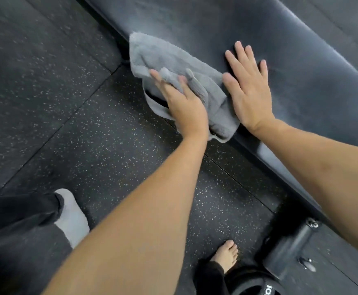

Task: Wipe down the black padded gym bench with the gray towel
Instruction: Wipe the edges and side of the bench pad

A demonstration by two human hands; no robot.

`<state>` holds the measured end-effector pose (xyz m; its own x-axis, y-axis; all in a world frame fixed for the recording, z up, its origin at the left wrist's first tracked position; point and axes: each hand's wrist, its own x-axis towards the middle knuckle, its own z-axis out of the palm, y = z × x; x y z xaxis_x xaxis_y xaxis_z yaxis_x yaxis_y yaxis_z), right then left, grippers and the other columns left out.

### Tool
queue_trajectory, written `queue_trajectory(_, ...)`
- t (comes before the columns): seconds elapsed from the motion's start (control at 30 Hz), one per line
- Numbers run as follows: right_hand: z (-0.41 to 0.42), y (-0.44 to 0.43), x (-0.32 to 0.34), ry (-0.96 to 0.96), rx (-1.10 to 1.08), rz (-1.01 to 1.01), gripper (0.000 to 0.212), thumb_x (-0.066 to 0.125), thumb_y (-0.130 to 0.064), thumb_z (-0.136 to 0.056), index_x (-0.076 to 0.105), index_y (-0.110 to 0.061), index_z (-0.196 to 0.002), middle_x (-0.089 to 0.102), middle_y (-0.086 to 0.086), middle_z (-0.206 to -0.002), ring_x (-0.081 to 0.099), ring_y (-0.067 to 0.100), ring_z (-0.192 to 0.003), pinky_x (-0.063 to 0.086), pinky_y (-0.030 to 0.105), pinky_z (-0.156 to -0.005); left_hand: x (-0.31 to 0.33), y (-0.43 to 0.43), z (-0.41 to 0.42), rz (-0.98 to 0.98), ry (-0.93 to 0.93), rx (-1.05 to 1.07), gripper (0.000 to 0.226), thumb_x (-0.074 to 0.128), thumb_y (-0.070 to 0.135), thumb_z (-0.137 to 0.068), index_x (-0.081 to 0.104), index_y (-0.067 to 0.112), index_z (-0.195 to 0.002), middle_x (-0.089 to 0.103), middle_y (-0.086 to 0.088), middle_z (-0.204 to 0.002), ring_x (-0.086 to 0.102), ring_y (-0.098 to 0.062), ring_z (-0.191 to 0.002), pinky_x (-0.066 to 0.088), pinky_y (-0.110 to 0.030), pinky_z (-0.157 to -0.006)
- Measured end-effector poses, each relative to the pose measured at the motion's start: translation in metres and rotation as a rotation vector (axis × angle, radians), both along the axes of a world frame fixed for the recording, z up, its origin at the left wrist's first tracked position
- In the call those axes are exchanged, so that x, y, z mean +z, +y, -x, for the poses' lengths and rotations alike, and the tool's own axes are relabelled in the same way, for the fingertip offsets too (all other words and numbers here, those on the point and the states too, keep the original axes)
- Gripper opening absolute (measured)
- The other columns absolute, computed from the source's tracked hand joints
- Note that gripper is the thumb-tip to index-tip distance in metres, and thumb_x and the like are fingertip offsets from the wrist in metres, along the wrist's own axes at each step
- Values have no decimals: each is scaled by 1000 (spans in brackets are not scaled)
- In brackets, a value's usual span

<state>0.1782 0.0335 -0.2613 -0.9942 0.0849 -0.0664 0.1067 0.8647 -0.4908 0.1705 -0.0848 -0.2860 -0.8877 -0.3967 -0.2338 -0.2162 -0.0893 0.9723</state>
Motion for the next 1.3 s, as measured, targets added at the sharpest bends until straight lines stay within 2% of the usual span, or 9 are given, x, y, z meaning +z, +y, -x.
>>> queue_trajectory(0.17,2,10,11,-131,75,82,59,31,-42,-109,25,-18,-162,4,2,-173,-5,19,-160,-12,48,-125,12,70,-97,-89,-88,-37,61,33,11,-109,2,5,-162,7,-11,-171,13,-9,-156,13,-18,-126)
queue_trajectory(0.3,-12,11,27,-218,94,227,51,38,-34,-110,40,-11,-155,13,3,-172,0,20,-160,-7,47,-127,16,77,-104,-40,-109,12,59,37,10,-108,10,0,-160,16,-15,-169,19,-10,-153,16,-11,-121)
queue_trajectory(0.47,-93,33,42,1,-214,443,37,44,-15,-107,56,-10,-142,47,6,-157,40,13,-147,24,2,-110,40,89,-106,236,-81,-32,55,36,-6,-103,28,2,-157,18,-13,-169,10,-23,-158,7,-19,-126)
queue_trajectory(0.6,-133,73,43,132,-253,398,43,39,-5,-104,52,-10,-145,53,6,-152,47,18,-143,36,37,-120,57,120,-98,254,27,-605,44,42,20,-108,45,13,-152,45,-9,-158,35,-18,-150,28,-31,-122)
queue_trajectory(0.73,-149,102,61,402,-409,215,49,43,-2,-94,49,-1,-143,44,13,-157,38,26,-149,29,39,-123,85,126,-70,275,65,-1277,55,61,26,-93,52,15,-147,58,-6,-148,51,-15,-139,37,-31,-118)
queue_trajectory(0.87,-142,111,60,19,-166,33,67,51,-56,-92,43,-26,-151,33,0,-164,13,38,-157,10,60,-125,89,83,-31,445,171,-990,46,56,8,-80,69,12,-124,70,3,-119,64,-9,-118,45,-23,-108)
queue_trajectory(1.0,-134,97,31,-314,19,-224,100,24,-95,-68,10,-53,-158,-3,-5,-173,-10,48,-155,1,76,-117,57,33,-29,812,82,-991,37,50,6,-98,63,12,-133,53,-5,-147,47,-19,-139,34,-31,-116)
queue_trajectory(1.13,-162,54,10,-171,67,-386,86,44,-80,-84,24,-42,-159,9,4,-173,2,55,-153,10,79,-113,41,27,-37,744,100,-1087,41,40,17,-103,58,7,-139,37,-7,-159,32,-23,-149,27,-35,-123)
queue_trajectory(1.3,-178,26,-7,-63,101,-532,63,66,-19,-84,37,-26,-140,34,11,-164,20,57,-149,24,79,-111,44,30,-41,844,115,-1099,42,41,18,-102,54,9,-141,31,-8,-161,27,-26,-150,27,-44,-122)
